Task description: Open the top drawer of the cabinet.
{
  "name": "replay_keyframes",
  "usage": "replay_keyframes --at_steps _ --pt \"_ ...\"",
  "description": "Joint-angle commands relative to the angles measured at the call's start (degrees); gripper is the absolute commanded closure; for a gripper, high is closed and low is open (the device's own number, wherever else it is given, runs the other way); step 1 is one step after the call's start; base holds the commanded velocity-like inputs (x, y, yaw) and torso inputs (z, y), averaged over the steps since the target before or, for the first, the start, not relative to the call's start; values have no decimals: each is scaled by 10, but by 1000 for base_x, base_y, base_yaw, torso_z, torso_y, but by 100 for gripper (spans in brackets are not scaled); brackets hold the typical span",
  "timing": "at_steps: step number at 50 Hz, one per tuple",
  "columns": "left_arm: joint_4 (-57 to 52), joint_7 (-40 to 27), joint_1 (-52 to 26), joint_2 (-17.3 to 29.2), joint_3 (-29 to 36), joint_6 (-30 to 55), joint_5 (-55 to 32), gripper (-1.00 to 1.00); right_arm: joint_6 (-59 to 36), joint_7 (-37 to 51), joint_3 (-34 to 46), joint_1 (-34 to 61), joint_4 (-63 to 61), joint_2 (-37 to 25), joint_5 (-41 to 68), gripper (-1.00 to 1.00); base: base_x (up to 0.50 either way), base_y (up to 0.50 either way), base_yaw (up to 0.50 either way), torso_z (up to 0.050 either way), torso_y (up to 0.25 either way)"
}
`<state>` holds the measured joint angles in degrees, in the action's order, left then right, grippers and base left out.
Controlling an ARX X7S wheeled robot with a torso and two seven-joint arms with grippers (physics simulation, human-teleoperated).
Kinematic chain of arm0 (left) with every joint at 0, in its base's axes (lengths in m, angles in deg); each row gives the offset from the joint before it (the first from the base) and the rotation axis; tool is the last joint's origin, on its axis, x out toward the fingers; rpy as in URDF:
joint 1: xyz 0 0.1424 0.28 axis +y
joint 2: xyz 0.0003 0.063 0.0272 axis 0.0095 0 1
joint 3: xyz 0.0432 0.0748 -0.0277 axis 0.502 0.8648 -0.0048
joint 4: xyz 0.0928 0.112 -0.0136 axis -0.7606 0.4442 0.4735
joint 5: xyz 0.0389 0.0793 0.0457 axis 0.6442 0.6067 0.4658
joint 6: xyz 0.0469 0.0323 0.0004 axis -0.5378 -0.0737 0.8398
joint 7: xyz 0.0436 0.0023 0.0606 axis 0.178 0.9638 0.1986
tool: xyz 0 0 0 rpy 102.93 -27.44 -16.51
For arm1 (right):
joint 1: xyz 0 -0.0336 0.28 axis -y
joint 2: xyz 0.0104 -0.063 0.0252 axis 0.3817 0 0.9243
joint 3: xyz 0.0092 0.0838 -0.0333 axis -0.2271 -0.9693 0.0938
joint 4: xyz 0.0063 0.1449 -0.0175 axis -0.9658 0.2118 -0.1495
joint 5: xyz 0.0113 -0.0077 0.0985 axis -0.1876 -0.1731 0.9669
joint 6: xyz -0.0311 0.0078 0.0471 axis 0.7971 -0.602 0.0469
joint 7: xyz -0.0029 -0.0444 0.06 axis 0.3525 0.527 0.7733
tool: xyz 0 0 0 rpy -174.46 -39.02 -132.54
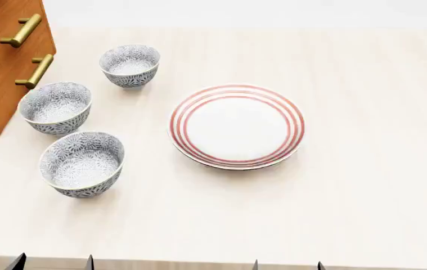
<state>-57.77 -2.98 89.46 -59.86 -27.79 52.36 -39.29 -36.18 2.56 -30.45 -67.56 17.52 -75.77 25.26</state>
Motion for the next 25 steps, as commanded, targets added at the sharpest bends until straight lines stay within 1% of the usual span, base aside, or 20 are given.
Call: replay_keyframes --at_steps 1,9,22,23,25 --pt "0 -10 0 9 11 0 -9 -100 0 10 9 1 0 -9 13 -100 0 0 0 0 0" --pt "-1 -26 0 23 28 1 -25 -100 1 43 29 -1 -5 -23 5 -100 0 0 0 0 0" --pt "4 -40 -3 37 44 0 -37 -100 14 53 39 -4 -7 -35 34 -100 0 0 0 0 0" --pt "4 -51 -4 38 46 6 -25 -100 14 54 40 -3 -6 -36 34 -100 0 0 0 0 0" --pt "1 -52 -1 40 52 3 -21 -100 15 55 41 -2 -3 -38 38 -100 0 0 0 0 0"
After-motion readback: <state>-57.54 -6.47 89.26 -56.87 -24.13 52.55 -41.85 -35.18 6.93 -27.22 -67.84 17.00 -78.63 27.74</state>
